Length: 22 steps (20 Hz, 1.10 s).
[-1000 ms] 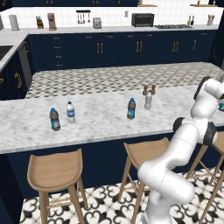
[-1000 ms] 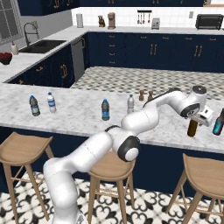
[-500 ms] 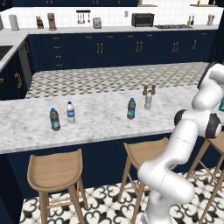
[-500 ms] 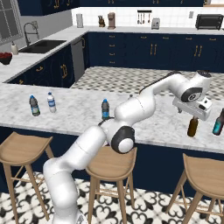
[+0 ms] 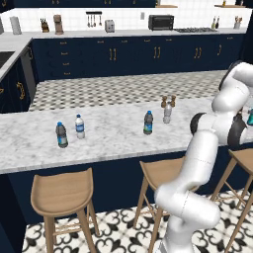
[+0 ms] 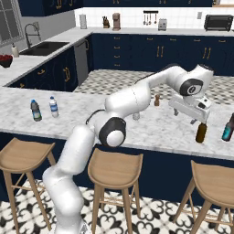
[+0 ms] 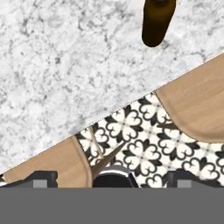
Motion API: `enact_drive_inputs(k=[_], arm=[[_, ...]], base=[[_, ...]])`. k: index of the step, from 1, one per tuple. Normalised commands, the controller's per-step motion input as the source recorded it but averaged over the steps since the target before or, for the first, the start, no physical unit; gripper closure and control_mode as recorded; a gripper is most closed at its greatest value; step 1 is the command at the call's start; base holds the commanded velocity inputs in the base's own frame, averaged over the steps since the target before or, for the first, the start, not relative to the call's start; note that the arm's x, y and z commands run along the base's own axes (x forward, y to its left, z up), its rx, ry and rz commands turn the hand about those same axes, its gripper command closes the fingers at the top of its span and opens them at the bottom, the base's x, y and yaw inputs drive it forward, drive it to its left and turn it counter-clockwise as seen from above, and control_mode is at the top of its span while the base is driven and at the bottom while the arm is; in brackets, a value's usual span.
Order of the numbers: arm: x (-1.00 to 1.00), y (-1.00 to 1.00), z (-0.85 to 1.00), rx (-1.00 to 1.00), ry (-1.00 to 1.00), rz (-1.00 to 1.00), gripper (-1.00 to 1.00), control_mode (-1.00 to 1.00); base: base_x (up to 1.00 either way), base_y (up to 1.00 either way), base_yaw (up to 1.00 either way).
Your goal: Move the plastic bottles in the middle to the plastics group, and the glass bottles in the middle to the glass group.
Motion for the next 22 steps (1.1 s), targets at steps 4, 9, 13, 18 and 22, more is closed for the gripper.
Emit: enact_drive_inputs(k=[4, 9, 13, 18, 22], arm=[[0.00, 1.00, 0.00, -0.07, 0.00, 0.07, -1.00, -1.00], [0.05, 1.00, 0.00, -0.01, -0.01, 0.33, -1.00, -1.00], [0.00, 1.00, 0.00, 0.00, -0.01, 0.60, -1.00, -1.00], [0.06, 0.93, 0.00, 0.00, 0.00, 0.71, -1.00, -1.00], [0.21, 0.79, 0.00, 0.00, -0.02, 0.75, -1.00, -1.00]], base=[[0.00, 0.00, 0.00], [0.00, 0.00, 0.00], [0.00, 0.00, 0.00], [0.00, 0.00, 0.00], [0.00, 0.00, 0.00]])
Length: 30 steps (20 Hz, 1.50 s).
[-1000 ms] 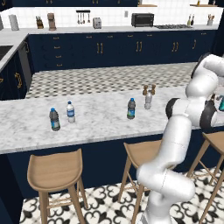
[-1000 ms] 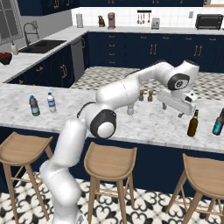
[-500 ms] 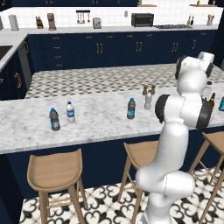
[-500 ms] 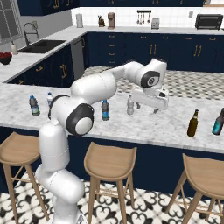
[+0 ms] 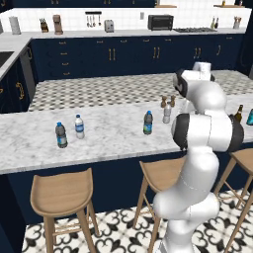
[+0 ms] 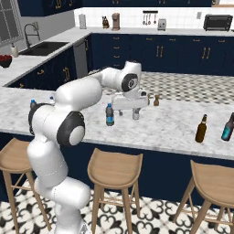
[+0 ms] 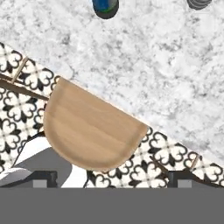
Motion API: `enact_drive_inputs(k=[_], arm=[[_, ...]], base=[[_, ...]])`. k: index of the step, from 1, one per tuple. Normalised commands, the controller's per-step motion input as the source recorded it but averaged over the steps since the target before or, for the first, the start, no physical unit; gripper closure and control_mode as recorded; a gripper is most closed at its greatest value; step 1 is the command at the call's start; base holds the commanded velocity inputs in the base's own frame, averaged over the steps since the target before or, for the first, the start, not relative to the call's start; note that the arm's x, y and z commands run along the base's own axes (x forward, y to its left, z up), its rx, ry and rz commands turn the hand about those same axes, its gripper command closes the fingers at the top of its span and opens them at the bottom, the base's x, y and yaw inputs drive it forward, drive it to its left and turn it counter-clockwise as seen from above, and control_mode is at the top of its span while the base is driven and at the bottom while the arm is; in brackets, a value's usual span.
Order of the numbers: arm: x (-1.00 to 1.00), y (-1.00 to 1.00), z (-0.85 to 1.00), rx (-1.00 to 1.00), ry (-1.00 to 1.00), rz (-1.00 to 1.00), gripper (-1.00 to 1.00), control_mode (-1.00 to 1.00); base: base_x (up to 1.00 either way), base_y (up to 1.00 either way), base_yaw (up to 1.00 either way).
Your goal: Move the plastic bottles in the middle to the plastics group, and the glass bottles in the middle to the glass group.
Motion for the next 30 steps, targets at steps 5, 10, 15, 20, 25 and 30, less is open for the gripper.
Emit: enact_drive_inputs(k=[5, 10, 15, 20, 25, 30], arm=[[0.36, 0.84, 0.00, 0.00, -0.10, 0.69, -1.00, -1.00], [0.36, 0.75, 0.00, -0.01, -0.16, 0.54, -1.00, -1.00], [0.09, 0.54, 0.00, -0.01, -0.31, 0.19, -1.00, -1.00], [0.59, 0.39, 0.00, 0.00, -0.25, -0.11, -1.00, -1.00], [0.93, 0.25, 0.00, 0.05, -0.13, -0.49, -1.00, -1.00], [0.41, 0.04, 0.00, 0.18, -0.01, -0.60, -1.00, -1.00]], base=[[0.00, 0.00, 0.00], [0.00, 0.00, 0.00], [0.00, 0.00, 0.00], [0.00, 0.00, 0.00], [0.00, 0.00, 0.00], [0.00, 0.00, 0.00]])
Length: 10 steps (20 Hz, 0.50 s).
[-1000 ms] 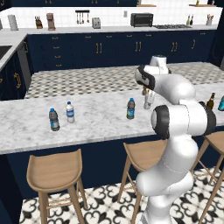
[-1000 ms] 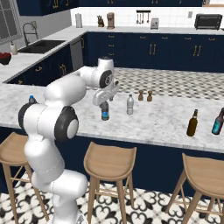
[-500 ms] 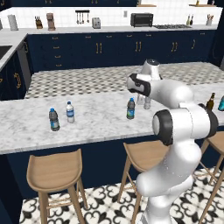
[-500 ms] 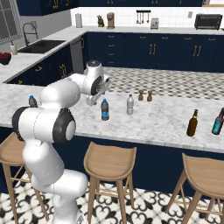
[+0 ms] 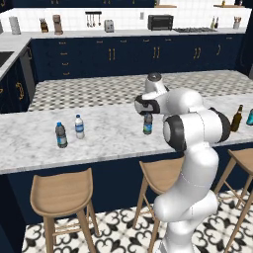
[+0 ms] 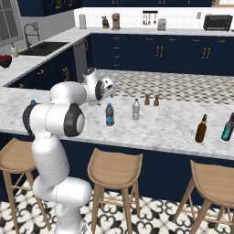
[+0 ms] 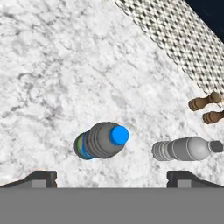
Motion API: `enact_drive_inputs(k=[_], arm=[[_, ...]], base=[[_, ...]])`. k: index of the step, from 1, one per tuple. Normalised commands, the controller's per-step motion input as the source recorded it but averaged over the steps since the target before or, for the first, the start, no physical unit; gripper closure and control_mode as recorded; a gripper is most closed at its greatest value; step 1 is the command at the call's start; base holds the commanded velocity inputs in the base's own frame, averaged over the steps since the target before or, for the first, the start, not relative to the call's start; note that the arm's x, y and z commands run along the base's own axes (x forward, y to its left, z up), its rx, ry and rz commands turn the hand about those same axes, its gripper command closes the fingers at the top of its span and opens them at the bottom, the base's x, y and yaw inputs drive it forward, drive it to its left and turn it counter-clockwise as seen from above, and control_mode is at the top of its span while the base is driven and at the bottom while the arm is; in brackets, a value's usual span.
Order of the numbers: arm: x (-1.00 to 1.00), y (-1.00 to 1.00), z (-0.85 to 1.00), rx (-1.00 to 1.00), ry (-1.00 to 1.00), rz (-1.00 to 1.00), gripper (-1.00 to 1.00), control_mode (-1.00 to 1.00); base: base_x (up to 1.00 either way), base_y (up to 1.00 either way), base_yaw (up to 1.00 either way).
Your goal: Move the plastic bottles in the middle to the plastics group, and the glass bottles in the middle to the glass group.
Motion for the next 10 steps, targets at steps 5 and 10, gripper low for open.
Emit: enact_drive_inputs(k=[5, 10], arm=[[-0.04, -0.05, 0.00, 0.18, 0.01, -0.32, -1.00, -1.00], [-0.12, -0.08, 0.00, 0.14, 0.04, 0.00, -1.00, -1.00]], base=[[0.00, 0.00, 0.00], [0.00, 0.00, 0.00]])
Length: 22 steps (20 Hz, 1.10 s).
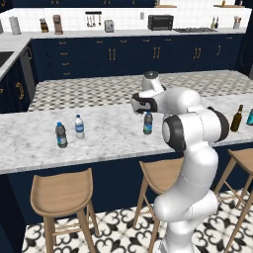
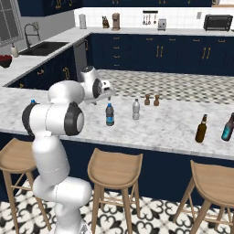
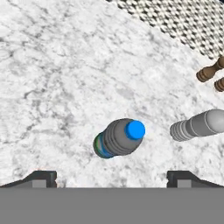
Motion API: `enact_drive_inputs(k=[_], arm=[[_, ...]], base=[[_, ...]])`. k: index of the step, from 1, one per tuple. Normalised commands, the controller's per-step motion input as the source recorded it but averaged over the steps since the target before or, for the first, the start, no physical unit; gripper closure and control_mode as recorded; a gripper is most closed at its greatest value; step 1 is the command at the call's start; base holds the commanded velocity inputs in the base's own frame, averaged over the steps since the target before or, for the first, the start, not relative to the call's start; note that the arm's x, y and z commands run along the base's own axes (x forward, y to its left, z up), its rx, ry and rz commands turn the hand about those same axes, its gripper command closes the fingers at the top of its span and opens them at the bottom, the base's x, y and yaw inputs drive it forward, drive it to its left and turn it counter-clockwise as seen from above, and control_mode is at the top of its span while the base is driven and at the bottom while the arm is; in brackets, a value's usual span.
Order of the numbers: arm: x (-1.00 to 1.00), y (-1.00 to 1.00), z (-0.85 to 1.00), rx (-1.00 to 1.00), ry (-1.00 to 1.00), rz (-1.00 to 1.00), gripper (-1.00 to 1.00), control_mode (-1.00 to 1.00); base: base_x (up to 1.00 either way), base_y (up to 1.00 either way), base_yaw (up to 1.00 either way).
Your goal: Move the plastic bottles in the middle to the plastics group, and the glass bottles in the middle to the glass group.
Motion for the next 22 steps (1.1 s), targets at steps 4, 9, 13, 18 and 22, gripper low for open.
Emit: enact_drive_inputs(k=[4, 9, 13, 18, 22], arm=[[0.12, -0.18, -0.31, 0.10, 0.01, -0.01, -1.00, -1.00], [0.32, -0.06, -0.50, 0.10, 0.00, -0.06, -1.00, -1.00], [0.12, 0.00, -0.10, 0.10, 0.00, -0.04, -1.00, -1.00], [0.03, 0.00, -0.07, 0.04, 0.00, -0.04, -1.00, -1.00], [0.09, 0.00, -0.09, 0.00, 0.00, -0.07, -1.00, -1.00]], base=[[0.00, 0.00, 0.00], [0.00, 0.00, 0.00], [0.00, 0.00, 0.00], [0.00, 0.00, 0.00], [0.00, 0.00, 0.00]])
